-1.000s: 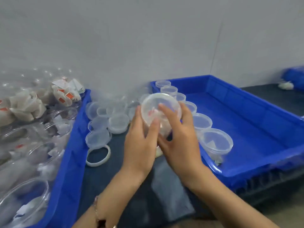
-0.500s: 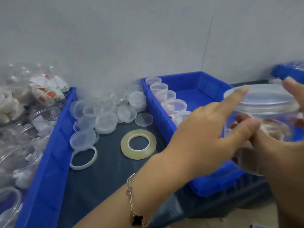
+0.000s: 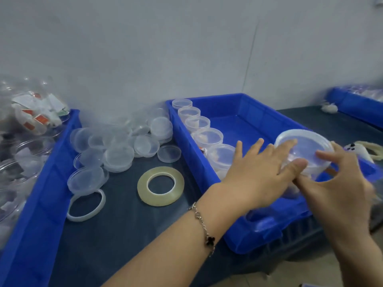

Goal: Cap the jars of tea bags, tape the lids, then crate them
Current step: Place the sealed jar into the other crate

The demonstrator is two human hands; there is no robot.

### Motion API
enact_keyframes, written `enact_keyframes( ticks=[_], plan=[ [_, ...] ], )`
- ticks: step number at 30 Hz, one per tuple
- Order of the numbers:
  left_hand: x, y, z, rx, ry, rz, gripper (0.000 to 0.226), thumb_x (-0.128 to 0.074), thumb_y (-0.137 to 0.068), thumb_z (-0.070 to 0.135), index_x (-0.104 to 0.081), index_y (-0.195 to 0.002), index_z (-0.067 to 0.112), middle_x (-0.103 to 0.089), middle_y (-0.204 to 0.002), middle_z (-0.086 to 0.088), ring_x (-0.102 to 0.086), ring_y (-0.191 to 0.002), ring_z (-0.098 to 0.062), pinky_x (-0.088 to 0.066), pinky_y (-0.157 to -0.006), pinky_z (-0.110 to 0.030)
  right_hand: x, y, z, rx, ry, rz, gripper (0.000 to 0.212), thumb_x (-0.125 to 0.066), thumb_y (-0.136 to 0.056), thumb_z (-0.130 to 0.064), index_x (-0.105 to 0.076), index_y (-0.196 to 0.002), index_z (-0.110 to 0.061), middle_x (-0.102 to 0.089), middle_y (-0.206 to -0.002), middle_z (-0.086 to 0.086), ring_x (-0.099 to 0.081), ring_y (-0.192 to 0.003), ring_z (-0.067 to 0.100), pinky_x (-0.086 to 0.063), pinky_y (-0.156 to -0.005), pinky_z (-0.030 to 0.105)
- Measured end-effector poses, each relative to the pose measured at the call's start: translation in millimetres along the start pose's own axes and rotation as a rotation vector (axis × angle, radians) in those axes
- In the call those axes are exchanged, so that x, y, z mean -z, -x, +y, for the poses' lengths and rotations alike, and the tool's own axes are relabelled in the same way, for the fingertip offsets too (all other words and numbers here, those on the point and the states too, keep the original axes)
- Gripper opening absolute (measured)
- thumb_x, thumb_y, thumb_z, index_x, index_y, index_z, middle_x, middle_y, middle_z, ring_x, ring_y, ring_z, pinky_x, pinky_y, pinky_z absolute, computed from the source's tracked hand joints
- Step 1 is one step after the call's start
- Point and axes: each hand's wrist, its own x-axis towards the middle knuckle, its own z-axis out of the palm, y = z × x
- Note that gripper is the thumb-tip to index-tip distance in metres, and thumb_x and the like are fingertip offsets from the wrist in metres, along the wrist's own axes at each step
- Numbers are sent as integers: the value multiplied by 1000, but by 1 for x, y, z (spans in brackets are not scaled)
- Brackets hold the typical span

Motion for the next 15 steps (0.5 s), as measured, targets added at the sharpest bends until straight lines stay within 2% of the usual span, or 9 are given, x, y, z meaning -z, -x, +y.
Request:
enact_keyframes(
  ticks=[1, 2, 5, 8, 11, 13, 15],
  plan=[
    [-7, -2, -6, 21, -72, -27, 55, -17, -99, 54, -11, -150, 35, -26, -156, 4, 3, -147, -19, 17, -112, -52, 6, 17, 9, -18, -64, -70, 50, -77, -69, -34, -54, -110, -17, -58, -125, 6, -61, -101, 30, -46, -83, 44],
    [-14, -3, -13, 41, -125, -54, 57, -16, -98, 55, -7, -151, 35, -21, -157, 6, 11, -146, -19, 22, -110, -53, 12, 38, 17, -34, 5, -51, 48, -78, -69, -32, -55, -108, -16, -59, -124, 9, -62, -100, 33, -46, -83, 44],
    [-28, -1, -28, 74, -243, -116, 61, -14, -98, 56, -4, -152, 29, -9, -160, 4, 19, -145, -19, 25, -108, -54, 0, 54, 41, -55, 0, -274, 45, -79, -67, -30, -54, -101, -13, -65, -110, 12, -63, -91, 35, -42, -75, 41],
    [-35, 2, -37, 63, -369, -138, 60, -18, -100, 50, -7, -152, 23, -4, -161, 1, 19, -145, -22, 23, -107, -54, -6, 44, 45, -66, 116, -357, 46, -79, -63, -39, -49, -91, -19, -62, -88, 2, -59, -78, 31, -36, -66, 35],
    [-36, 5, -42, 32, -454, -169, 55, -22, -103, 40, -8, -152, 22, -2, -161, 1, 17, -145, -25, 19, -109, -57, -7, 43, 47, -52, 206, -489, 45, -75, -65, -49, -44, -86, -23, -44, -70, -14, -47, -65, 24, -32, -57, 33],
    [-36, 7, -44, 22, -460, -174, 55, -23, -103, 41, -10, -152, 23, -2, -161, 1, 16, -145, -25, 18, -109, -58, -6, 37, 44, -76, 265, -549, 40, -73, -71, -48, -46, -87, -23, -50, -72, -9, -43, -62, 20, -30, -54, 34],
    [-35, 10, -44, 13, -453, -172, 56, -26, -102, 42, -9, -152, 24, -1, -161, 0, 14, -146, -24, 15, -111, -57, -6, 38, 46, -56, 333, -561, 33, -69, -77, -44, -53, -94, -21, -58, -93, 3, -52, -76, 27, -35, -60, 36]
  ],
)
